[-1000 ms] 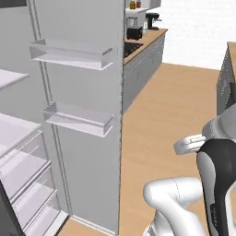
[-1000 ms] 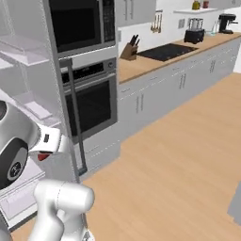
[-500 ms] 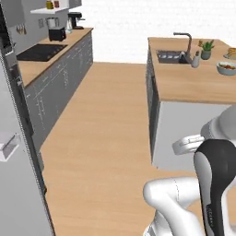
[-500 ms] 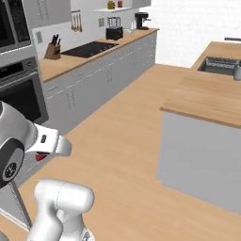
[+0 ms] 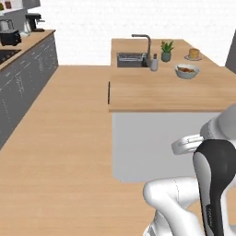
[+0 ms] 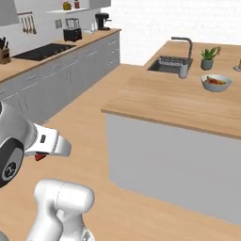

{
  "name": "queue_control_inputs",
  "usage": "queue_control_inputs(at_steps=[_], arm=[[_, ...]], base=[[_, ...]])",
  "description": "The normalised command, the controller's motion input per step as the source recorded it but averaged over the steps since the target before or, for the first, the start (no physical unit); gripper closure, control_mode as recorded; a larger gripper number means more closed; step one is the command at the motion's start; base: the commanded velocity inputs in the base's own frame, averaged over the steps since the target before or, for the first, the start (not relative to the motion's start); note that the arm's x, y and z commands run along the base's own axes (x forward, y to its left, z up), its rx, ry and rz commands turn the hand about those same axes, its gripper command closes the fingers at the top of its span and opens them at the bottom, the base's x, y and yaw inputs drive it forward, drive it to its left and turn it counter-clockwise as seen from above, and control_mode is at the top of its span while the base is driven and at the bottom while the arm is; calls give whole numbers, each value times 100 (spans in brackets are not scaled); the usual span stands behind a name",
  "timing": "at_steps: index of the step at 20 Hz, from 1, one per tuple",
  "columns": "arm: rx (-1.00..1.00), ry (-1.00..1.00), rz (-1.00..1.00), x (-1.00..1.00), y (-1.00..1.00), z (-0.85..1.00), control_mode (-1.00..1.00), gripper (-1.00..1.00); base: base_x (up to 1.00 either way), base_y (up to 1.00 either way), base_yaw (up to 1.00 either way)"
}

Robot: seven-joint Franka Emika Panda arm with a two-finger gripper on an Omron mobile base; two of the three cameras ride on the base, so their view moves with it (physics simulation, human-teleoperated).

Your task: Take the strawberry from the fridge and place it on top of the pancake, located on the dining counter.

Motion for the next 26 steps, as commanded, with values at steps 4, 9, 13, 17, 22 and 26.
queue_control_inputs(at_steps=[4,9,13,17,22,26], arm=[[0,0,0,0,0,0,100,100],[0,0,0,0,0,0,100,100],[0,0,0,0,0,0,100,100],[0,0,0,0,0,0,100,100],[0,0,0,0,0,0,100,100],[0,0,0,0,0,0,100,100]], base=[[47,-100,-20],[29,-100,-27],[1,-100,-38],[0,-100,-44],[47,-100,-16],[62,-100,7]])
